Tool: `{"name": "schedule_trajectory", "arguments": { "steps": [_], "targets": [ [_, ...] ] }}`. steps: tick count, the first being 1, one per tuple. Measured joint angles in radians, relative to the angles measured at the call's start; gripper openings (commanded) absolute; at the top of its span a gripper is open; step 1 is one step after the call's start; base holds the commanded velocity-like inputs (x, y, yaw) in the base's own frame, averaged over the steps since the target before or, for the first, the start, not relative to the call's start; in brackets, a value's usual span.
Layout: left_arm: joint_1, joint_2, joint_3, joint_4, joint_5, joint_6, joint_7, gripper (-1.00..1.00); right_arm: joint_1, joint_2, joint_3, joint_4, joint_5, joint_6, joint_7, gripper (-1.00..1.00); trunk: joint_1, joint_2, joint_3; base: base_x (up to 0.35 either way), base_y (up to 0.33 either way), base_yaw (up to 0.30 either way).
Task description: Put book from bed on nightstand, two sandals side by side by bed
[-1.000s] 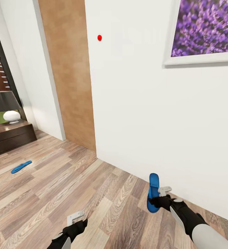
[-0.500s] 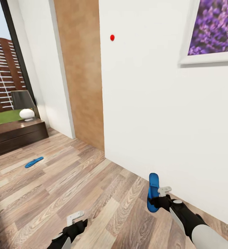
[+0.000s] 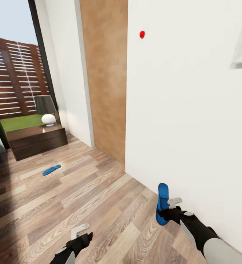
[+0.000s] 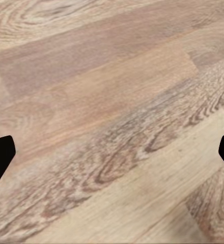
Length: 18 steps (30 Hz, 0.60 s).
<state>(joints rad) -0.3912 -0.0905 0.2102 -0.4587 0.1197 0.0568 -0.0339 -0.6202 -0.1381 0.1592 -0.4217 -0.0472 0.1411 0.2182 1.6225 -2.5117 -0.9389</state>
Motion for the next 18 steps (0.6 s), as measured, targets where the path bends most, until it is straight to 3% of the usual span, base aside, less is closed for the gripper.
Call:
{"name": "schedule_trajectory", "arguments": {
  "steps": [12, 18],
  "targets": [
    [0.000, 0.000, 0.000, 0.000, 0.000, 0.000, 0.000, 1.00, 0.000, 0.000, 0.000, 0.000, 0.000, 0.000, 0.000, -1.00, 0.000, 0.000, 0.000, 0.328, -0.012, 0.283],
    [0.000, 0.000, 0.000, 0.000, 0.000, 0.000, 0.000, 1.00, 0.000, 0.000, 0.000, 0.000, 0.000, 0.000, 0.000, -1.00, 0.000, 0.000, 0.000, 0.281, -0.147, 0.283]
  ]
}}
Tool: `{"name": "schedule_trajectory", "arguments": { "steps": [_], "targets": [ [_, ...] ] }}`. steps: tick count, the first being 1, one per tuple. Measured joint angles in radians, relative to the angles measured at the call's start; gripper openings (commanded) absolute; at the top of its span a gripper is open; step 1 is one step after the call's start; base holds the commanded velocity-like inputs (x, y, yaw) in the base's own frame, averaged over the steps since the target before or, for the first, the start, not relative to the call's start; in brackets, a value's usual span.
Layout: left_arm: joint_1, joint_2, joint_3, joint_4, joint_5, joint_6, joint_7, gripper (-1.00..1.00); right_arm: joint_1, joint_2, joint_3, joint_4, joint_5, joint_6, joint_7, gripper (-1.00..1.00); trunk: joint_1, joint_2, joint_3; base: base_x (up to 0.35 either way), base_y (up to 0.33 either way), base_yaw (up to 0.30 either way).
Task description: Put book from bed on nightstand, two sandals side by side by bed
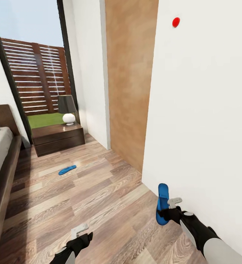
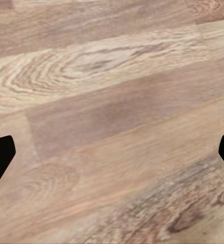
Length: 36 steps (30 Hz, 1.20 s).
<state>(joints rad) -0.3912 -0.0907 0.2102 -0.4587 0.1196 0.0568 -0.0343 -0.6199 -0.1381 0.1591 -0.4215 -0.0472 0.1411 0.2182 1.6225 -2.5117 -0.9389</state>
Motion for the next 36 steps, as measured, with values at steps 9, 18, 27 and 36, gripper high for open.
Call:
{"name": "schedule_trajectory", "arguments": {
  "steps": [9, 18, 27, 36],
  "targets": [
    [0.000, 0.000, 0.000, 0.000, 0.000, 0.000, 0.000, 1.00, 0.000, 0.000, 0.000, 0.000, 0.000, 0.000, 0.000, -1.00, 0.000, 0.000, 0.000, 0.041, -0.028, 0.283],
    [0.000, -0.001, 0.001, 0.000, 0.001, 0.002, 0.001, 1.00, 0.000, 0.000, 0.000, 0.000, 0.000, 0.000, 0.000, -1.00, 0.000, 0.000, 0.000, 0.157, 0.000, 0.283],
    [0.000, -0.001, 0.001, 0.000, 0.000, 0.002, 0.001, 1.00, 0.000, 0.000, 0.000, 0.000, 0.000, 0.000, 0.000, -1.00, 0.000, 0.000, 0.000, 0.331, -0.027, 0.283],
    [0.000, -0.001, 0.000, 0.000, 0.000, 0.002, 0.001, 1.00, -0.001, 0.000, 0.000, 0.000, 0.000, 0.000, 0.001, -1.00, 0.000, 0.000, 0.000, 0.329, -0.136, 0.283]
  ]
}}
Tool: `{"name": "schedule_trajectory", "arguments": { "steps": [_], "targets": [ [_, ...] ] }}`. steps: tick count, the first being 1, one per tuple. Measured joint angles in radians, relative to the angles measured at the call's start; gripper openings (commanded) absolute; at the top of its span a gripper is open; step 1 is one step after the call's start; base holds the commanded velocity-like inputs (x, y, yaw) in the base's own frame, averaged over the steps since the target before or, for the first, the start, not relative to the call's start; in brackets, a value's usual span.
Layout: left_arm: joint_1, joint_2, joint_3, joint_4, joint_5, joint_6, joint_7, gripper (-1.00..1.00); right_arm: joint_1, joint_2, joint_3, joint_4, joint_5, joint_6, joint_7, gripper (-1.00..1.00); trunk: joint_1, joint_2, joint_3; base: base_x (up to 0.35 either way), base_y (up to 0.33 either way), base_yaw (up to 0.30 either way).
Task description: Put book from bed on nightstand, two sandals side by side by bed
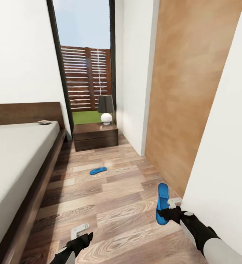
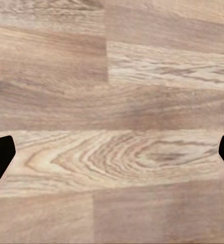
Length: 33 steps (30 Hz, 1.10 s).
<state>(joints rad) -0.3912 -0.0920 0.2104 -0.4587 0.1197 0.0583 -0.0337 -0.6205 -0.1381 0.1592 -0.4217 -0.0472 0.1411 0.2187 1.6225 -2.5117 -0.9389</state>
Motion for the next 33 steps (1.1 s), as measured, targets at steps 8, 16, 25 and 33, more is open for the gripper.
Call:
{"name": "schedule_trajectory", "arguments": {
  "steps": [8, 16, 25, 33],
  "targets": [
    [0.000, 0.000, 0.000, 0.000, 0.000, 0.000, 0.000, 1.00, 0.001, 0.000, 0.000, 0.000, 0.000, 0.000, 0.001, -1.00, 0.000, 0.000, 0.000, 0.327, -0.056, 0.275],
    [0.000, 0.000, 0.000, 0.000, 0.000, 0.000, 0.000, 1.00, 0.000, 0.000, -0.001, 0.000, 0.001, 0.001, 0.001, -1.00, 0.000, 0.000, 0.000, 0.329, -0.002, 0.119],
    [0.000, 0.000, 0.000, 0.000, 0.000, 0.000, 0.000, 1.00, 0.001, 0.000, -0.001, 0.000, 0.002, 0.002, 0.002, -1.00, 0.000, 0.000, 0.000, 0.329, 0.000, 0.006],
    [0.000, 0.000, 0.000, 0.000, 0.000, 0.000, 0.000, 1.00, 0.000, 0.000, -0.001, 0.000, 0.002, 0.002, 0.003, -1.00, 0.000, 0.000, 0.000, 0.330, 0.000, 0.000]
  ]
}}
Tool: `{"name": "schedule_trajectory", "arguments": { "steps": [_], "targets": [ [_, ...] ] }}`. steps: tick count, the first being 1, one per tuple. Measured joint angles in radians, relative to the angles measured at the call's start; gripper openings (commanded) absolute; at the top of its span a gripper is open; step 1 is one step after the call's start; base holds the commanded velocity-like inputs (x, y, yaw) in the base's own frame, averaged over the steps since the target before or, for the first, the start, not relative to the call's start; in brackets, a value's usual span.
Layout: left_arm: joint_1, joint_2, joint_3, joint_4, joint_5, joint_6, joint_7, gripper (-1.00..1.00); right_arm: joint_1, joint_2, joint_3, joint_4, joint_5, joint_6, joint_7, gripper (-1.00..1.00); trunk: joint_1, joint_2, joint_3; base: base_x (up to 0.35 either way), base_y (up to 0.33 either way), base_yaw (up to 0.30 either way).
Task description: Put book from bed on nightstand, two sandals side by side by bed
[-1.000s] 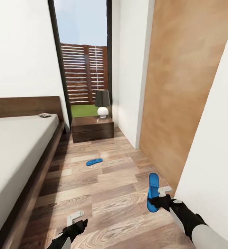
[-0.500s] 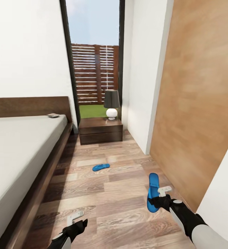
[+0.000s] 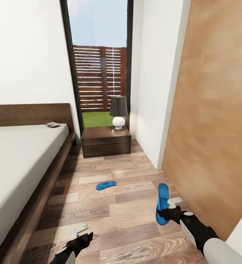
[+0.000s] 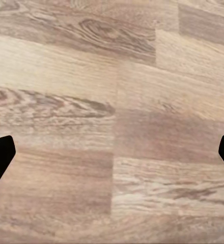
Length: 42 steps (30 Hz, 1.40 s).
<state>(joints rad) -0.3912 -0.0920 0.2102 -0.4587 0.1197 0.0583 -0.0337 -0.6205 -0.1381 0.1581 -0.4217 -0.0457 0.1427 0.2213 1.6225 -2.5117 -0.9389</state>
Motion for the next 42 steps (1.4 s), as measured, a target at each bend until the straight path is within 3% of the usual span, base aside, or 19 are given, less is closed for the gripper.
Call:
{"name": "schedule_trajectory", "arguments": {
  "steps": [42],
  "targets": [
    [0.000, 0.000, 0.000, 0.000, 0.000, 0.000, 0.000, 1.00, 0.000, 0.000, 0.000, 0.000, 0.000, 0.000, 0.000, -1.00, 0.000, 0.000, 0.000, 0.330, 0.026, 0.000]
  ]
}}
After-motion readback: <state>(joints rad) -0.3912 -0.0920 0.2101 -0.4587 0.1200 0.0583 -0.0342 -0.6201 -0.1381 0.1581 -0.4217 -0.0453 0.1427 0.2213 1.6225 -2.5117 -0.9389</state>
